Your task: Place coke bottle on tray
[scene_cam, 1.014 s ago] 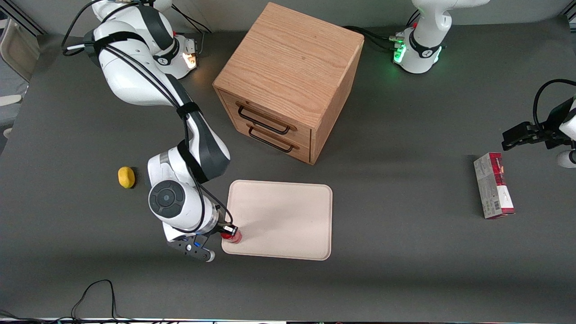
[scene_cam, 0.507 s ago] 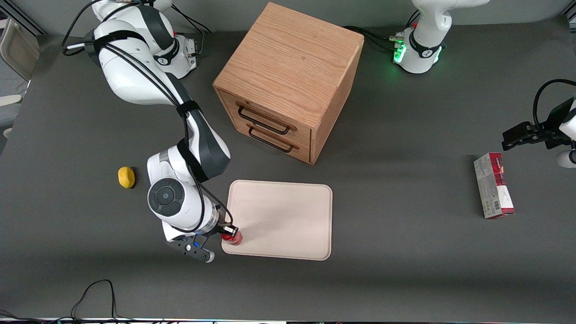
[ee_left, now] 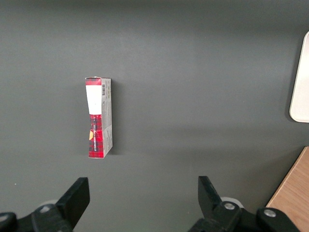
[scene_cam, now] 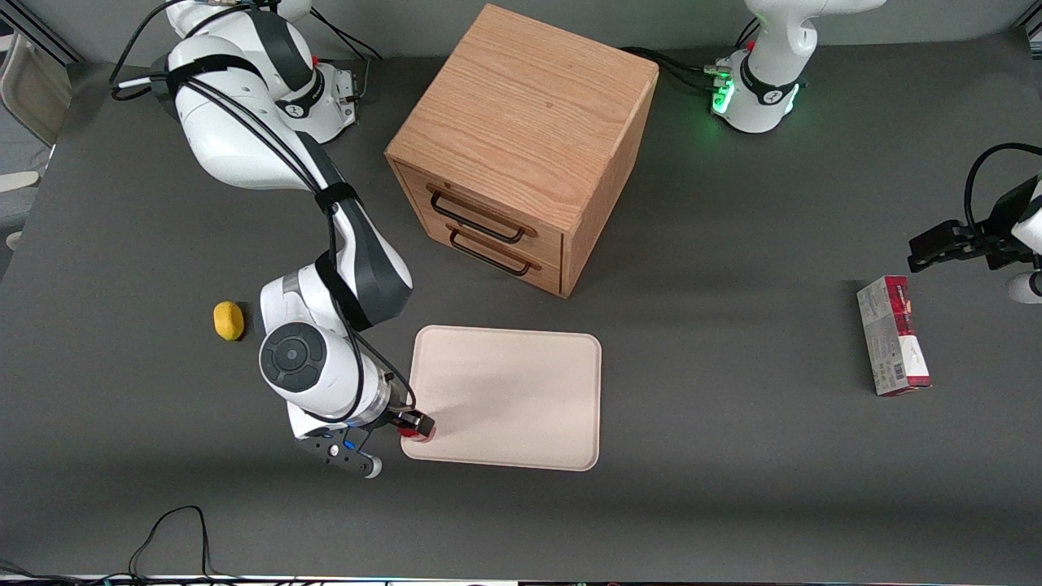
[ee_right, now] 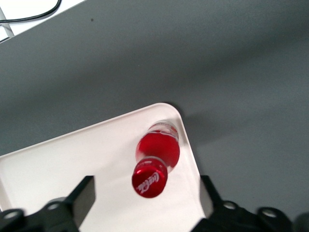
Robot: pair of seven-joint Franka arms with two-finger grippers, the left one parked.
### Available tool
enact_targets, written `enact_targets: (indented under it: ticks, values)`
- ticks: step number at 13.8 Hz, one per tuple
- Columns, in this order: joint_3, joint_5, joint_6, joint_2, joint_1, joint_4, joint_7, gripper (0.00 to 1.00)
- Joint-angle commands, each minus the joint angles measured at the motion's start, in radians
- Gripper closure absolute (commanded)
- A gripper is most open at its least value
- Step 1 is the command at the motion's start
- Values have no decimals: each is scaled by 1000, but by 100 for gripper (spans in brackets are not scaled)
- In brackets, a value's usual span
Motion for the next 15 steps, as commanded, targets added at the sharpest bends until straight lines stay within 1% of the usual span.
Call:
enact_targets:
  ticks: [1,5,6,7,8,9,10,11,12,13,15]
  values:
    - [-2,-18,1,5,2,16,23,0]
    - [-1,-15,1,2,-11,16,18,0]
    - [2,-8,-3,0,-11,15,20,0]
    - [5,6,-17,-13,-33,15,26,0]
    - [4,32,-44,-39,-44,12,17,0]
    - [1,32,-87,-62,-50,9,3,0]
    - [4,35,-139,-91,-59,-5,-76,0]
    - [6,55,-217,-139,-76,-37,-170,0]
    - [1,101,-266,-197,-108,-78,-238,0]
    - [-2,118,-294,-267,-132,-158,-299,0]
    - [-4,118,-296,-450,-175,-394,-431,0]
